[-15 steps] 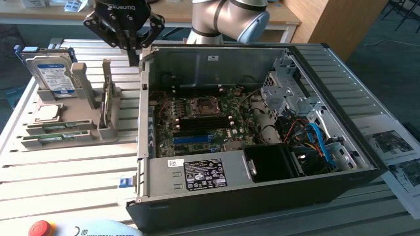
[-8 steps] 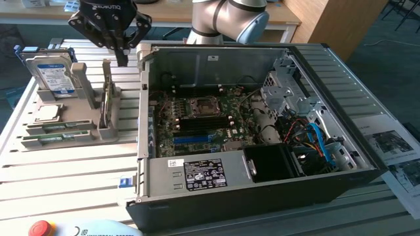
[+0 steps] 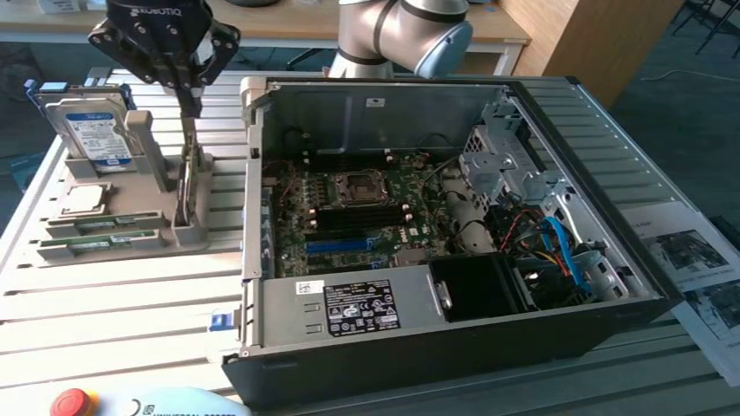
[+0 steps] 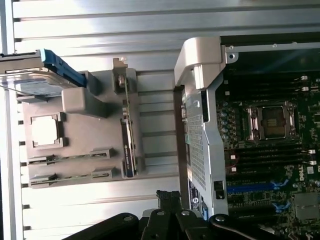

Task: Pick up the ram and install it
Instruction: 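Reach for the ram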

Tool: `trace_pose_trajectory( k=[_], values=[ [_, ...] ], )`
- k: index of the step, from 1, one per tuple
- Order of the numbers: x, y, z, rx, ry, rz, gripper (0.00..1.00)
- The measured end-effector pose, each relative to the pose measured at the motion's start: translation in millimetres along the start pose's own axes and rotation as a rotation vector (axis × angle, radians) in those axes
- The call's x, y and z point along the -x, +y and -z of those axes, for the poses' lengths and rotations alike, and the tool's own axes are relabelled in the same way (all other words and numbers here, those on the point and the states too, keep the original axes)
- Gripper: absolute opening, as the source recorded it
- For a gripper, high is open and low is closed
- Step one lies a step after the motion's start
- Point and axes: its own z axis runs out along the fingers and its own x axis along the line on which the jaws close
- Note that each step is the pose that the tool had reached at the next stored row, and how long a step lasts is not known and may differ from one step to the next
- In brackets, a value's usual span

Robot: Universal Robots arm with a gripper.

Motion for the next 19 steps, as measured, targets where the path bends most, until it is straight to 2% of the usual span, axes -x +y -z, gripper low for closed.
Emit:
trace_pose_trajectory(
  k=[19],
  values=[
    [-56.1,-5.3,0.7,-0.0001,-0.0001,-0.004,0.11]
  ],
)
